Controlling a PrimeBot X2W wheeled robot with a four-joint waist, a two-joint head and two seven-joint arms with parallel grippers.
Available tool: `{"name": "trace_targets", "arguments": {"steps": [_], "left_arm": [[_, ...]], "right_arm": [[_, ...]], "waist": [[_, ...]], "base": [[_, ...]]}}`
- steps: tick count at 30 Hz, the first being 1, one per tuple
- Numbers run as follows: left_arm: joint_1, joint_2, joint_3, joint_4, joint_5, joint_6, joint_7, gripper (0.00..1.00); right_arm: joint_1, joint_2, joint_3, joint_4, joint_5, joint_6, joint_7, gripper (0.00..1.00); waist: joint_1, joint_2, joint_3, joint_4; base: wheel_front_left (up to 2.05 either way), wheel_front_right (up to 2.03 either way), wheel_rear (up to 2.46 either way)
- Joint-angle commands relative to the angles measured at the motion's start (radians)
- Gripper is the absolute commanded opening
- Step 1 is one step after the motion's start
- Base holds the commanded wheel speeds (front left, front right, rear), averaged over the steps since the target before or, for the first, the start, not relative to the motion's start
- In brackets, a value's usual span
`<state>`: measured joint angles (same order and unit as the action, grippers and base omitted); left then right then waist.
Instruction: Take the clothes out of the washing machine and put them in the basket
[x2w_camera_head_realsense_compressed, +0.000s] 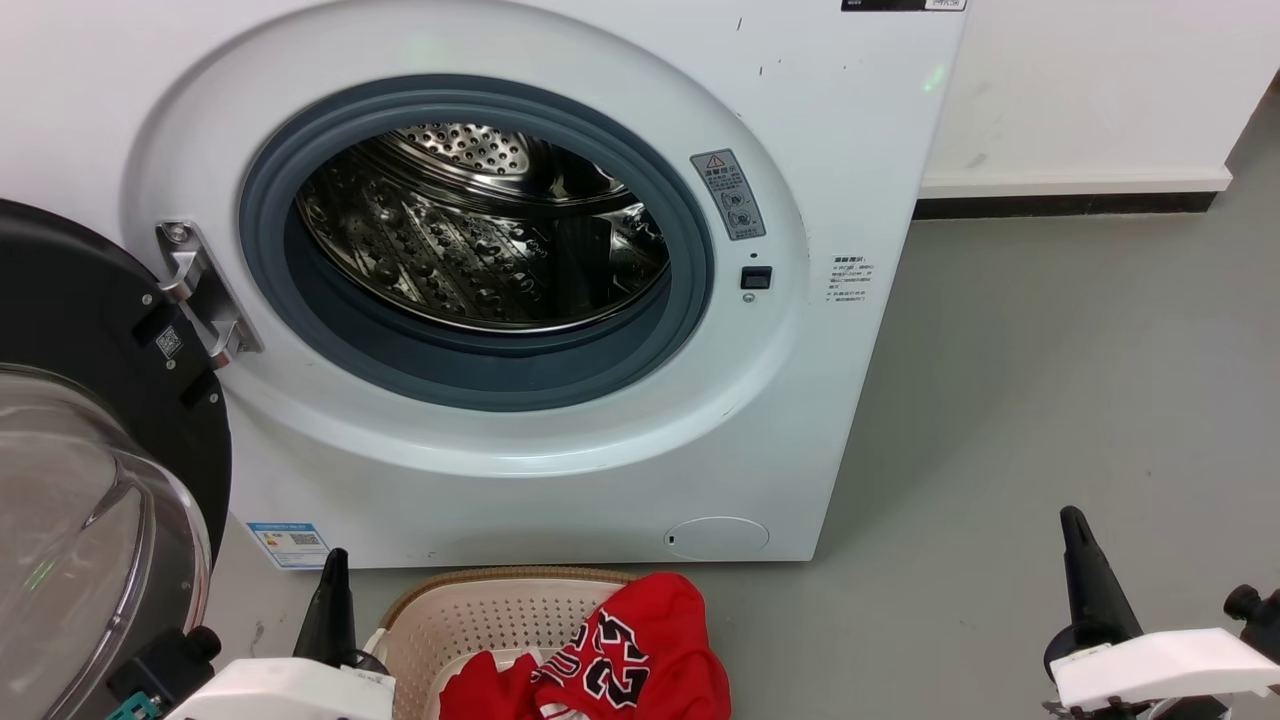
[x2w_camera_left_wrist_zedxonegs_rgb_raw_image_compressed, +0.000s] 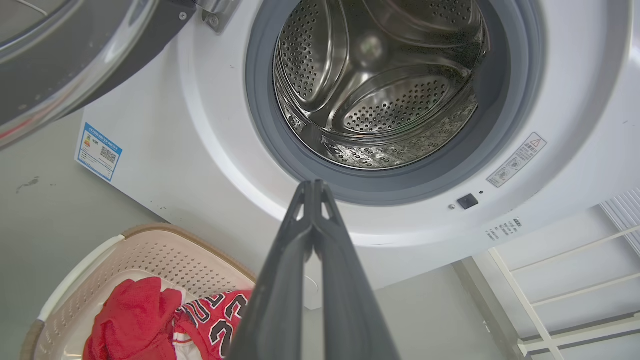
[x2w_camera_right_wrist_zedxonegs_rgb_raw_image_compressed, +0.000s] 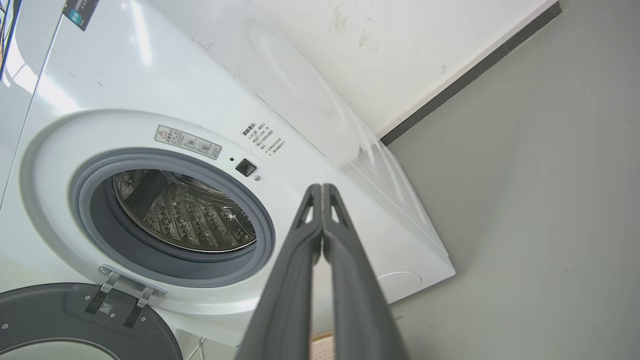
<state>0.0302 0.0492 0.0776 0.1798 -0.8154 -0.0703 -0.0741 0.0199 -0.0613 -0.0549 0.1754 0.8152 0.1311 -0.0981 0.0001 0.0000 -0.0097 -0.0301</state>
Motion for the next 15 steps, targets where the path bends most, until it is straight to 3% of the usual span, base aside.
{"name": "trace_targets", "arguments": {"steps": [1, 15], "left_arm": [[-0.03, 0.001, 0.005, -0.008, -0.028, -0.006, 0.005, 0.0], [-0.056, 0.001, 0.013, 0.009, -0.205, -0.02, 0.047, 0.0]], "right_arm": [[-0.028, -0.008, -0.002, -0.005, 0.029, 0.0, 0.005, 0.0], [-0.055, -0.009, -0.009, 0.011, 0.212, 0.0, 0.048, 0.0]], "waist": [[-0.0001, 0.0, 0.0, 0.0], [-0.0001, 0.0, 0.002, 0.006]], "base": [[0.0, 0.0, 0.0], [0.0, 0.0, 0.0]]}}
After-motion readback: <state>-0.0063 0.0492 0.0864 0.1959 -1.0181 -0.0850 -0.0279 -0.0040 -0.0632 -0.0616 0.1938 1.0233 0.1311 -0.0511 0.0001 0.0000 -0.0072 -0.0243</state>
